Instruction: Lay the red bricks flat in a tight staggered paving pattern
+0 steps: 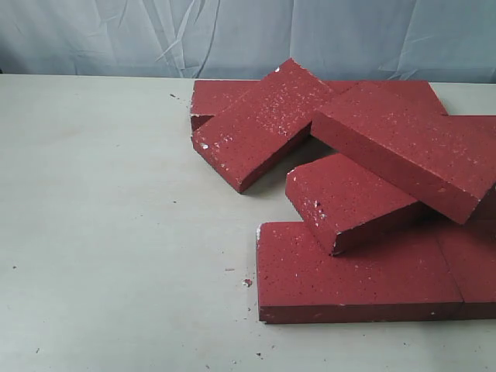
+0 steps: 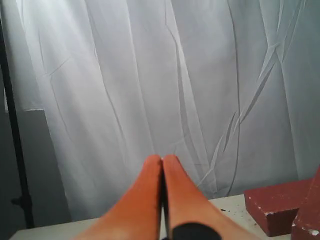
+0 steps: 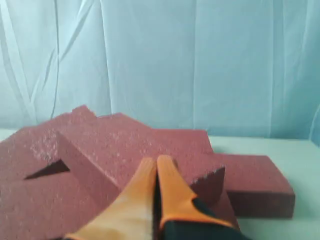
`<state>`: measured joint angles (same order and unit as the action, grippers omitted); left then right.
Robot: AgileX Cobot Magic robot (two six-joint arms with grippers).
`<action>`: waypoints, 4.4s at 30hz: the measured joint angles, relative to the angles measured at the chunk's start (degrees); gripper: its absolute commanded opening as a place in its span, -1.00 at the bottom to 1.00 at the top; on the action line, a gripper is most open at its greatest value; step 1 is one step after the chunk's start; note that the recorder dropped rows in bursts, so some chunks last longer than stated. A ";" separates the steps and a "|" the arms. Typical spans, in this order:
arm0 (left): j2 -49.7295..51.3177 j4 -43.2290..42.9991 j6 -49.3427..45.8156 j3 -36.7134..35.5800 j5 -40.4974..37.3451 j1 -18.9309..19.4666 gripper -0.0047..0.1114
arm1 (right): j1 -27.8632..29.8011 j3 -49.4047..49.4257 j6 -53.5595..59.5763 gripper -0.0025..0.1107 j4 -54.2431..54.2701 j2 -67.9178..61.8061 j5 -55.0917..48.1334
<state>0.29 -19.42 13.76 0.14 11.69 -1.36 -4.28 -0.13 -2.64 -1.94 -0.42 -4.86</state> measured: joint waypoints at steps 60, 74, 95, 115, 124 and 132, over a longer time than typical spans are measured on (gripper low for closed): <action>65.88 4.37 -15.50 59.34 -50.21 -16.65 -0.92 | 0.00 -66.48 13.63 -0.97 -3.20 -60.36 -32.66; 75.58 24.65 -30.76 62.00 -56.72 -16.90 -0.92 | 14.11 -78.30 31.64 -0.97 21.81 -82.74 -50.70; 76.44 27.46 -32.43 62.20 -53.48 -16.90 -0.92 | 43.14 -72.48 39.05 -0.97 44.54 -93.93 -57.02; 113.11 46.34 -48.90 94.54 -62.56 -20.55 -0.92 | 22.73 -68.75 15.99 -0.97 4.70 -94.51 -60.67; 124.28 47.97 -47.82 109.53 -65.02 -26.29 -0.92 | 21.52 -66.74 15.44 -0.97 7.65 -94.51 -63.34; 129.97 52.29 -47.28 114.70 -60.00 -29.79 -0.92 | 21.52 -64.64 17.03 -0.97 15.01 -94.51 -62.66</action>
<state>130.26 32.87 -33.52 114.84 -48.32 -31.15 17.24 -64.77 14.39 13.07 -94.93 -67.52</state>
